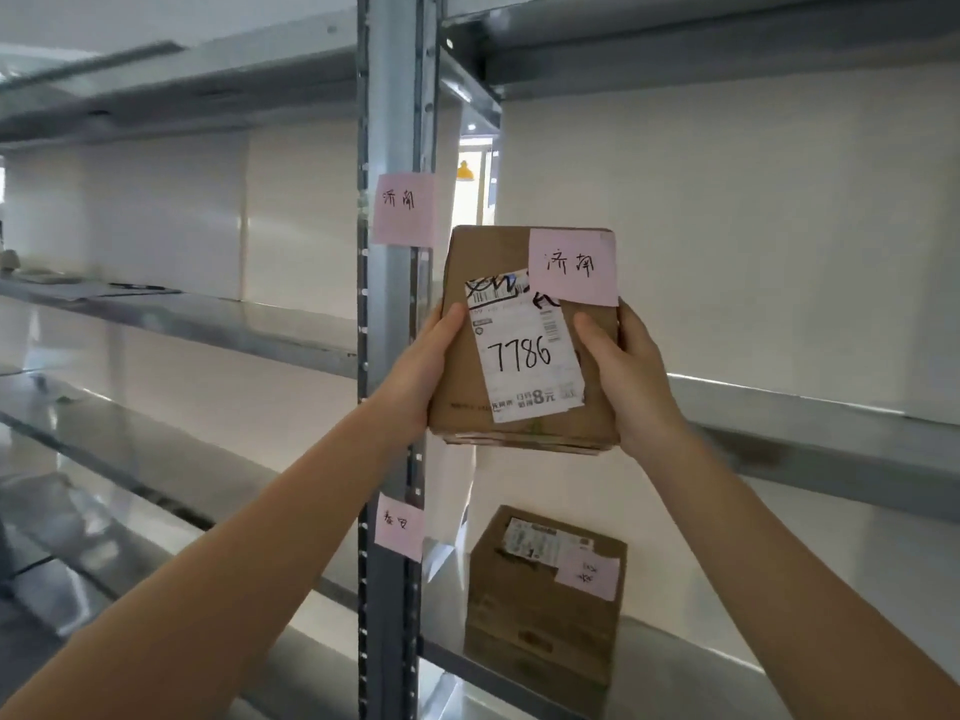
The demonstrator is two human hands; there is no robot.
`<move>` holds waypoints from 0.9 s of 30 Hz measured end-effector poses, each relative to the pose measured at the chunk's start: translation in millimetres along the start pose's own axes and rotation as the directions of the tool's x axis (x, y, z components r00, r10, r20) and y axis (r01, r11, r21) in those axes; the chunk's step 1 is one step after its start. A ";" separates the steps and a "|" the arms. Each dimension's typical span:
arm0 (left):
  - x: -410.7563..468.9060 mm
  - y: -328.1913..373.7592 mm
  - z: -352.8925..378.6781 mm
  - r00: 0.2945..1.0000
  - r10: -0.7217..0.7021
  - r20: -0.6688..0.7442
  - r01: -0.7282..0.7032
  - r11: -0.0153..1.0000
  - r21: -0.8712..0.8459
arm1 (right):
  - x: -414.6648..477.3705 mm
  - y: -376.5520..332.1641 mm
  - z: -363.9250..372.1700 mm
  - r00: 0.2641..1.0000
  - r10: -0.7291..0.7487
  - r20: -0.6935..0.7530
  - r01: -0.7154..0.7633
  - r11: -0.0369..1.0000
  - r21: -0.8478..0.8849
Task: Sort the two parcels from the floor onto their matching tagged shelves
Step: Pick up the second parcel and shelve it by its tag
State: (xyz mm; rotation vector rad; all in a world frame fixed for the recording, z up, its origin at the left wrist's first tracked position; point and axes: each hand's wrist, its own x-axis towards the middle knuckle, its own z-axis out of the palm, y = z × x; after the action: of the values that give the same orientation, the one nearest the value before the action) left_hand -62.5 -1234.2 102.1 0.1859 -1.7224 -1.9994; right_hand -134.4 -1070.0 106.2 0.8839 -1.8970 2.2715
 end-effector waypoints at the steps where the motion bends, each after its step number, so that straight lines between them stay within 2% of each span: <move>1: 9.5 0.7 0.6 1.000 -0.007 0.013 0.007 1.000 -0.015 | 8.3 -3.6 -1.5 0.999 0.045 -0.001 -0.045 0.999 0.000; 3: 28.8 1.4 0.5 0.999 -0.032 0.030 0.033 0.999 -0.039 | 26.0 -11.2 -3.3 0.990 0.140 0.018 -0.140 0.990 -0.012; 6: 57.9 4.4 -1.0 0.996 -0.059 0.066 0.062 0.997 -0.051 | 61.8 -19.5 -2.1 0.966 0.257 0.016 -0.250 0.953 -0.172; 10: 86.9 2.1 -0.8 0.993 -0.014 0.116 0.015 1.000 -0.008 | 107.7 -24.9 -5.7 0.890 0.454 -0.032 -0.427 0.809 -0.405; 13: 100.0 -6.8 -0.7 0.992 0.077 0.104 -0.088 0.990 0.107 | 124.2 -23.7 -11.5 0.812 0.583 -0.002 -0.499 0.694 -0.520; 16: 111.1 -15.1 0.0 0.963 0.233 0.135 -0.258 0.943 0.213 | 131.7 -19.7 -15.0 0.763 0.645 0.035 -0.544 0.671 -0.504; 18: 113.1 -17.8 -0.8 0.913 0.381 0.145 -0.408 0.852 0.329 | 134.2 -19.3 -16.1 0.761 0.648 0.030 -0.544 0.663 -0.514; 19: 112.8 -19.2 -0.9 0.871 0.456 0.183 -0.489 0.770 0.410 | 133.6 -20.5 -15.9 0.769 0.639 0.013 -0.533 0.652 -0.540; 21: 110.8 -21.6 -2.6 0.797 0.554 0.241 -0.585 0.604 0.541 | 131.0 -23.4 -16.3 0.846 0.531 -0.059 -0.443 0.635 -0.633; 23: 111.8 -21.6 -5.4 0.756 0.603 0.255 -0.605 0.492 0.626 | 125.3 -28.7 -16.5 0.958 0.261 -0.116 -0.265 0.661 -0.702; 24: 111.4 -20.7 -4.6 0.728 0.634 0.261 -0.612 0.429 0.664 | 117.8 -33.5 -15.4 0.990 0.097 -0.107 -0.144 0.683 -0.716; 26: 108.5 -16.6 1.6 0.668 0.676 0.311 -0.602 0.246 0.760 | 90.4 -45.4 -6.2 0.989 -0.148 -0.010 0.100 0.715 -0.692; 27: 107.0 -14.8 5.9 0.639 0.689 0.340 -0.578 0.139 0.804 | 73.2 -49.7 0.8 0.976 -0.207 0.064 0.194 0.703 -0.684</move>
State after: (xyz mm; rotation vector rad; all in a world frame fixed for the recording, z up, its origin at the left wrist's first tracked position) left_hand -162.1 -1275.4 111.4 -0.1218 -2.0825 -0.3069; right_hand -175.8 -1081.5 183.5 0.8714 -2.2370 1.2505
